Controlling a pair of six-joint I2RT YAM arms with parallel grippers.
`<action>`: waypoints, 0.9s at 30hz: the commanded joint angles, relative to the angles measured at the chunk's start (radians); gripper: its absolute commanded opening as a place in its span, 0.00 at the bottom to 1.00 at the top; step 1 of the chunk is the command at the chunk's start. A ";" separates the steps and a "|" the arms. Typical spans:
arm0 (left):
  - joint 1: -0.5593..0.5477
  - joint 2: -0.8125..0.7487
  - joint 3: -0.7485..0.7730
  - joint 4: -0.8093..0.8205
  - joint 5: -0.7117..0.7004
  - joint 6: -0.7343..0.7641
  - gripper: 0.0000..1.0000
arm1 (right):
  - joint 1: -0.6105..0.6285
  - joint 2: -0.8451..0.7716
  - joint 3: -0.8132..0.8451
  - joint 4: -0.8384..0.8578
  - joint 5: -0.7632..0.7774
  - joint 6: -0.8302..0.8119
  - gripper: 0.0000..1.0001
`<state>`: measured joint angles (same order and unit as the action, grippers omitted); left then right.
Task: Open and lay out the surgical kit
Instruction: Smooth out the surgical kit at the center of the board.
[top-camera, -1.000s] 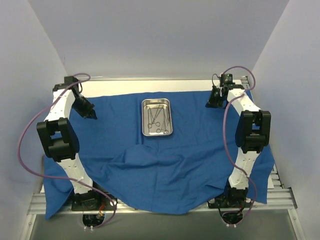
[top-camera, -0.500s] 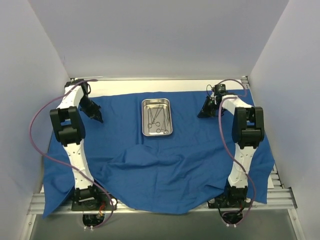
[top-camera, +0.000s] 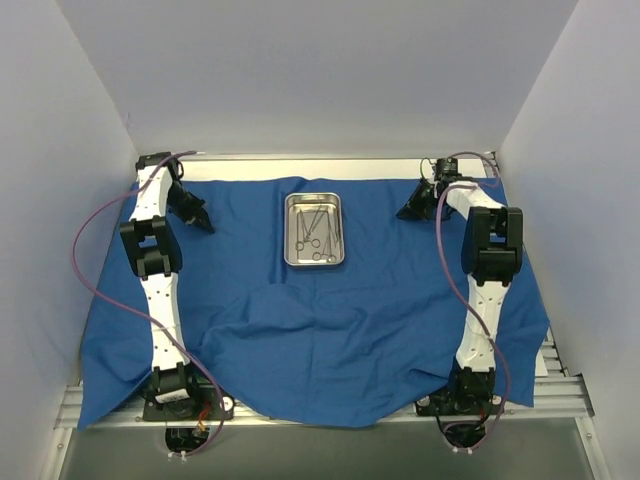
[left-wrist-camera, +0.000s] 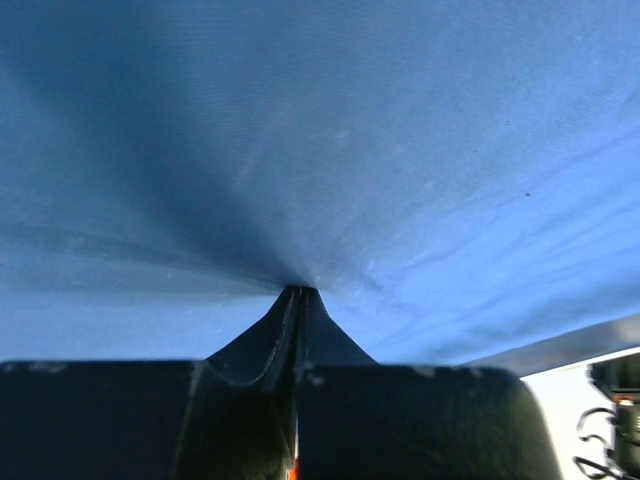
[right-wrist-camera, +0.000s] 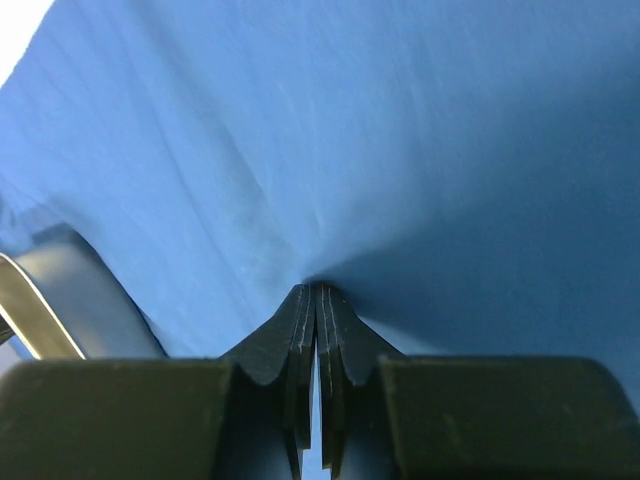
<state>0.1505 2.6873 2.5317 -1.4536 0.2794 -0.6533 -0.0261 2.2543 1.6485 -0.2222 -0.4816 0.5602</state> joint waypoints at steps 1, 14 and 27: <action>0.012 0.108 0.154 0.025 -0.002 -0.057 0.02 | 0.005 0.094 0.039 -0.051 0.067 0.023 0.01; 0.041 0.218 0.211 0.248 0.190 -0.230 0.02 | 0.020 0.462 0.596 -0.255 0.142 0.086 0.01; 0.015 -0.185 0.117 0.303 -0.001 -0.059 0.21 | -0.052 0.283 0.800 -0.126 0.008 0.067 0.06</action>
<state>0.1764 2.7079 2.6305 -1.1778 0.4328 -0.8028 -0.0563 2.7316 2.4989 -0.3866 -0.4599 0.6434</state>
